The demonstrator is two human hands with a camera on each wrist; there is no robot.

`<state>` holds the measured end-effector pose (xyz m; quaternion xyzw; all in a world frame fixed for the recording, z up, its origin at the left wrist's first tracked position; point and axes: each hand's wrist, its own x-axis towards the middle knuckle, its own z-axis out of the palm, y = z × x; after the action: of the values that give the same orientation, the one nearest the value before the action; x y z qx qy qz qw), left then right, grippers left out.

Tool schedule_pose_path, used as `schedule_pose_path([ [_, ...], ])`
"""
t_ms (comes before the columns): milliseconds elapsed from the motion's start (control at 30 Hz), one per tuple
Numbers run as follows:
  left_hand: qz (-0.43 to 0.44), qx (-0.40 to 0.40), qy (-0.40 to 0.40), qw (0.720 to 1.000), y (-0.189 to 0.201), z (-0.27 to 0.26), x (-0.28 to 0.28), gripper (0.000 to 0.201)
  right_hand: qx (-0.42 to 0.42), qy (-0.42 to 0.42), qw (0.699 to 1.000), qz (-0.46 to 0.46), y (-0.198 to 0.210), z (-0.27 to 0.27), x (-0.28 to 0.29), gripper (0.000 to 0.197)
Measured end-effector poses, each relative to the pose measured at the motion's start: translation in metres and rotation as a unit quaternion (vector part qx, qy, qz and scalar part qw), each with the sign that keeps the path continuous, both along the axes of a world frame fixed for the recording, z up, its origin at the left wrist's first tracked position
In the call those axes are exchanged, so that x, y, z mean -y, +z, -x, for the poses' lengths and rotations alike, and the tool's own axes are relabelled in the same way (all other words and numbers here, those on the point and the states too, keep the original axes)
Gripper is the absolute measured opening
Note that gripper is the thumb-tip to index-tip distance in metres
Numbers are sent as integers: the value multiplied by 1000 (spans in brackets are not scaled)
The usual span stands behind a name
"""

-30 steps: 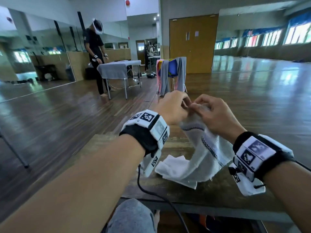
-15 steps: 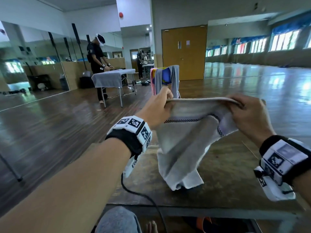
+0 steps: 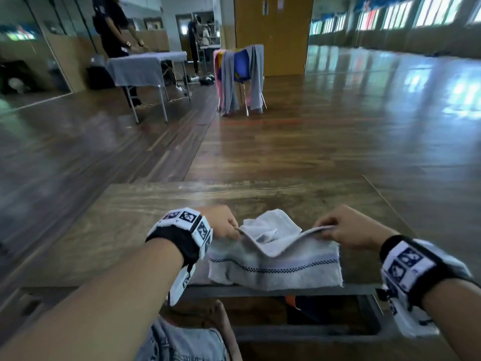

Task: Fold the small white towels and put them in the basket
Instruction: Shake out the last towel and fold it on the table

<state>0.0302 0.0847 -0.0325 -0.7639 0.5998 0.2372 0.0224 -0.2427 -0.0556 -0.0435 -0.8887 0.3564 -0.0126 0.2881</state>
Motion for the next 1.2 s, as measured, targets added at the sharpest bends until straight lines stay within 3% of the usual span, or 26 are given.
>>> schedule_pose_path([
  [133,-12,-63,-18,998,-46,3,21,38,79,-42,995,-39,-45,-33,5,17],
  [267,-28,-88,-27,995,-69,6,51,37,3,44,999,-27,-78,-66,10,8],
  [433,-79,-67,-42,994,-49,-7,101,41,-38,102,994,-7,-51,-92,56,12],
  [500,31,-52,-40,997,-25,-19,126,49,23,62,997,50,-25,-99,90,17],
  [567,196,-22,-17,980,1,-34,148,59,134,-10,982,134,2,-105,119,18],
  [667,361,78,6,929,31,-62,170,30,263,-91,931,234,35,-111,156,20],
  [700,395,112,26,911,38,-73,174,21,277,-117,920,253,45,-111,167,21],
  [767,430,134,89,889,50,-94,174,20,290,-176,902,268,61,-106,184,21],
  [900,408,148,174,884,55,-116,169,25,277,-216,893,280,67,-103,188,28],
  [1067,386,-11,223,895,49,-116,163,15,287,-234,905,209,53,-111,191,36],
  [1167,440,-164,264,842,45,-103,159,15,332,-231,904,135,50,-117,198,34],
  [1200,472,-177,270,820,43,-102,157,16,342,-229,903,127,49,-118,200,33],
])
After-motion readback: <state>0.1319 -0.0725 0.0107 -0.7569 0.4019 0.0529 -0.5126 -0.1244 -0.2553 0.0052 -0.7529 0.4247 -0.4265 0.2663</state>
